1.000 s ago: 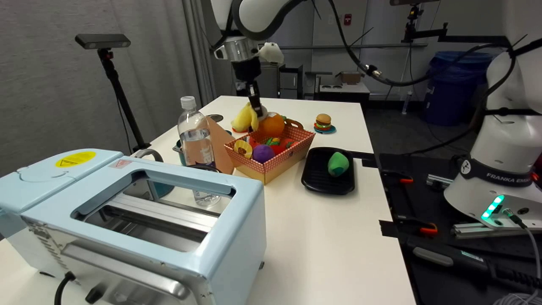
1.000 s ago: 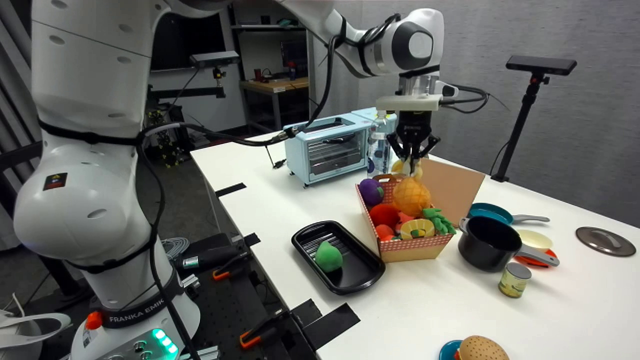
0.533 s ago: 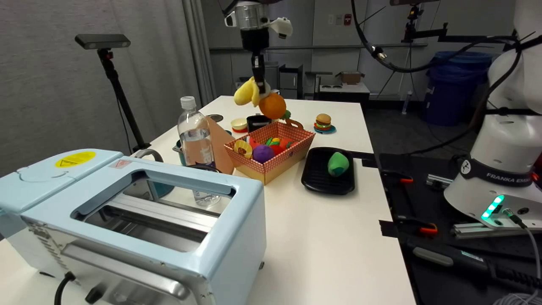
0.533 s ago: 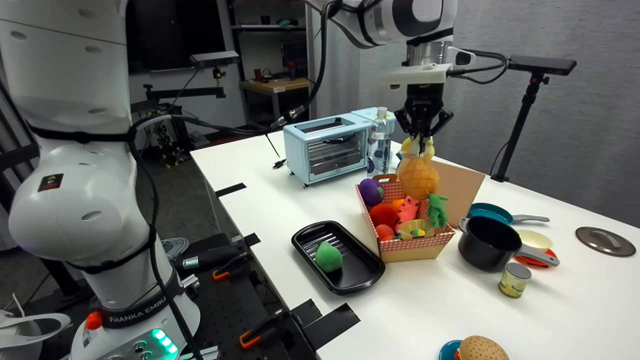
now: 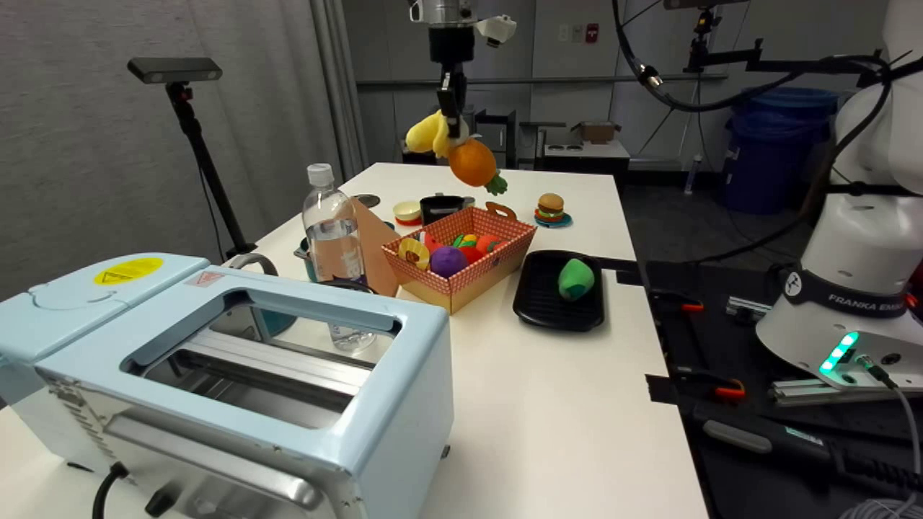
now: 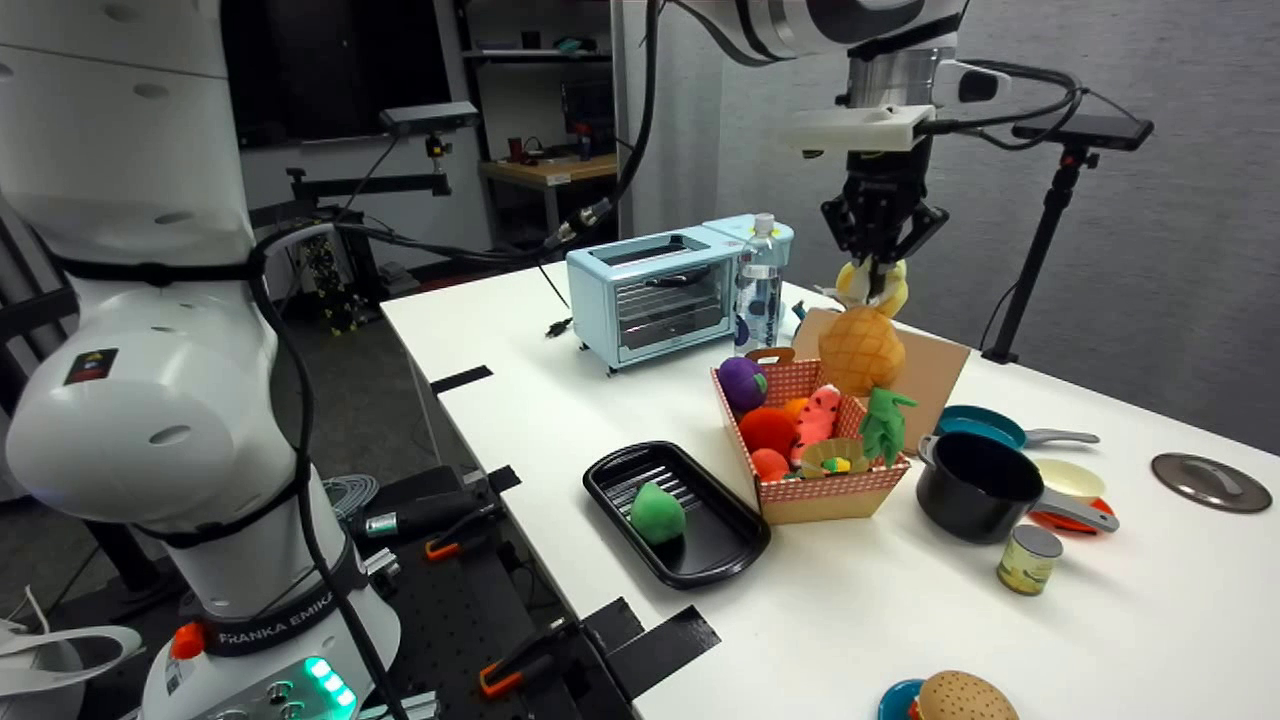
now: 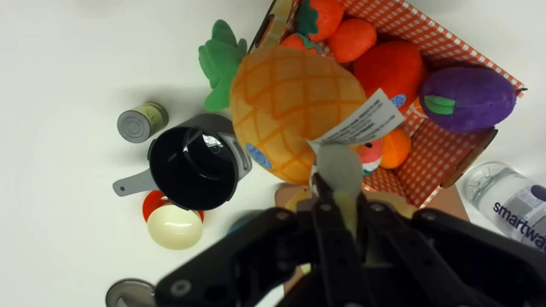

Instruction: Put the banana and pineapple plush on the table

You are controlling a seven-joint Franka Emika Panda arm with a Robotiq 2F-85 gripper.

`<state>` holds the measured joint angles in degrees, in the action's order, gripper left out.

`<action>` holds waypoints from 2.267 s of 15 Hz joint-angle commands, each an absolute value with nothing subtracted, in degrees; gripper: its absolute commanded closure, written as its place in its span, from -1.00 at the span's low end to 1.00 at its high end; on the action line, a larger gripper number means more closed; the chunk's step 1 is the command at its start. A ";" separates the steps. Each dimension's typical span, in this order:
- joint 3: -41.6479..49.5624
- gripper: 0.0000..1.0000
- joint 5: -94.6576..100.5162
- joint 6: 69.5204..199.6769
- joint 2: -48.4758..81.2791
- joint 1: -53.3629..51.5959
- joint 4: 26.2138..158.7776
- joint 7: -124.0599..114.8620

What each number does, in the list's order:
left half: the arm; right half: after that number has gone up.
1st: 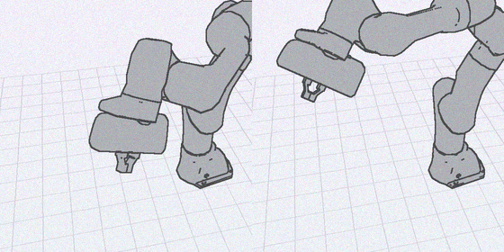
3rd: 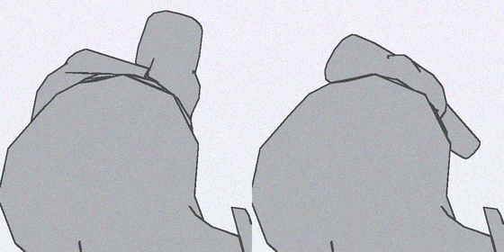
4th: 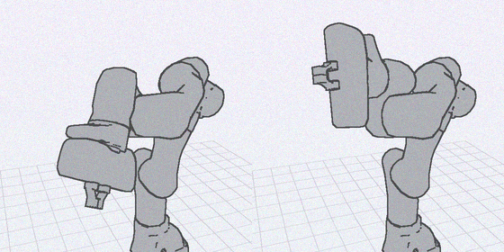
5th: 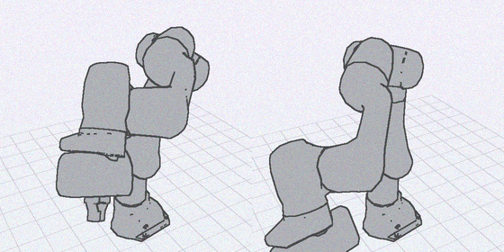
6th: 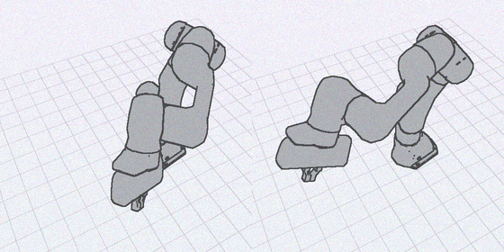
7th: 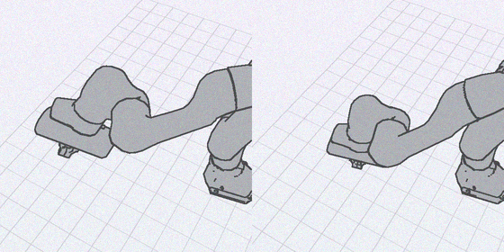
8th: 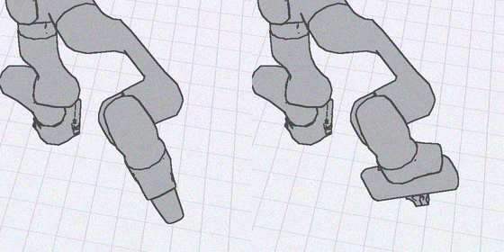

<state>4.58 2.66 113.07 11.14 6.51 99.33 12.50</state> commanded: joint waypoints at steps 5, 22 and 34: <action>6.40 0.96 -2.01 114.70 9.63 8.78 99.36 8.94; 10.78 0.96 -11.46 115.40 10.37 13.96 96.71 3.85; 12.49 0.03 -10.72 114.83 11.37 15.57 95.16 1.44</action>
<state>12.71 -10.15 116.29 10.85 15.43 96.48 1.87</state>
